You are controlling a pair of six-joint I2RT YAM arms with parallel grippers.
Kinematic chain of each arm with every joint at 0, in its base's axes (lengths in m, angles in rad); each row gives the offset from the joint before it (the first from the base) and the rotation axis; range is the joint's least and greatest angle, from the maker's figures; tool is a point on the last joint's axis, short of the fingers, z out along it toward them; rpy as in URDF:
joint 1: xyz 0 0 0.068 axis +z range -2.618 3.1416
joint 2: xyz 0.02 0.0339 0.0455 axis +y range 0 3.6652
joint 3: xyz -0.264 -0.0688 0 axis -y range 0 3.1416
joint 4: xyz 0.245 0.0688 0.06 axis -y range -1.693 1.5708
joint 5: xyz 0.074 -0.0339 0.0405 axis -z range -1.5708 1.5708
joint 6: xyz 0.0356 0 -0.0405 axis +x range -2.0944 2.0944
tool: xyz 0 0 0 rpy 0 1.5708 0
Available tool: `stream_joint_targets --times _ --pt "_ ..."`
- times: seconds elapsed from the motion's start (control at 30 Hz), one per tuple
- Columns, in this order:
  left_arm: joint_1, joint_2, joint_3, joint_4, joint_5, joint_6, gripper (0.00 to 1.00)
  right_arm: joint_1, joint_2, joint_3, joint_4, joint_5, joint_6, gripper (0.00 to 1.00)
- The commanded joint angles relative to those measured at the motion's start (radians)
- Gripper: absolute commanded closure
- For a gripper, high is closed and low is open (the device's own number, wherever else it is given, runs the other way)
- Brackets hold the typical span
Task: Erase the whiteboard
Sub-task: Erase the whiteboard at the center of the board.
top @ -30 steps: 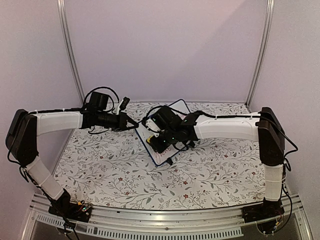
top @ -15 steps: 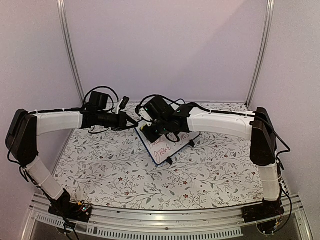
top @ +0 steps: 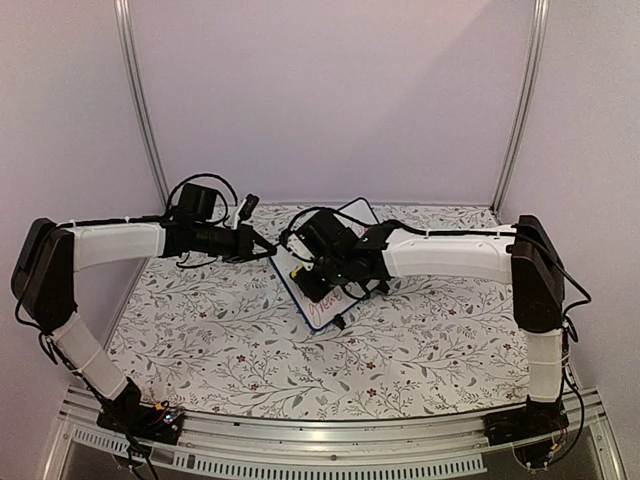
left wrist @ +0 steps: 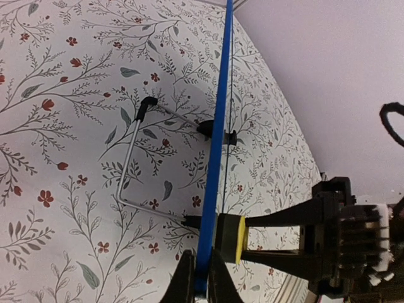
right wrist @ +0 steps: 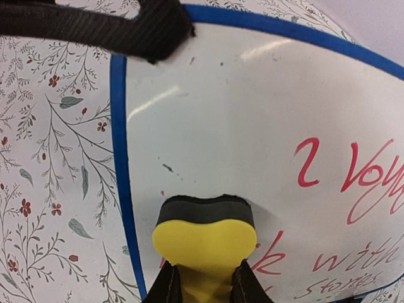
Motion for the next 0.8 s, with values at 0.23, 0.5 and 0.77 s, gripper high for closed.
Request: stream_joint_targets --times 0.23,0.5,0.77 --pt "-0.002 -0.009 0.024 0.02 0.032 -0.027 0.95 0.002 -0.031 -0.1 -0.02 -0.018 0.024 0.8" --pt "-0.003 -0.015 0.022 0.02 0.027 -0.024 0.96 -0.054 -0.021 -0.037 -0.025 -0.006 0.088 0.8" --pt "-0.002 -0.014 0.024 0.019 0.029 -0.022 0.95 -0.082 -0.012 0.035 -0.005 -0.038 0.093 0.8"
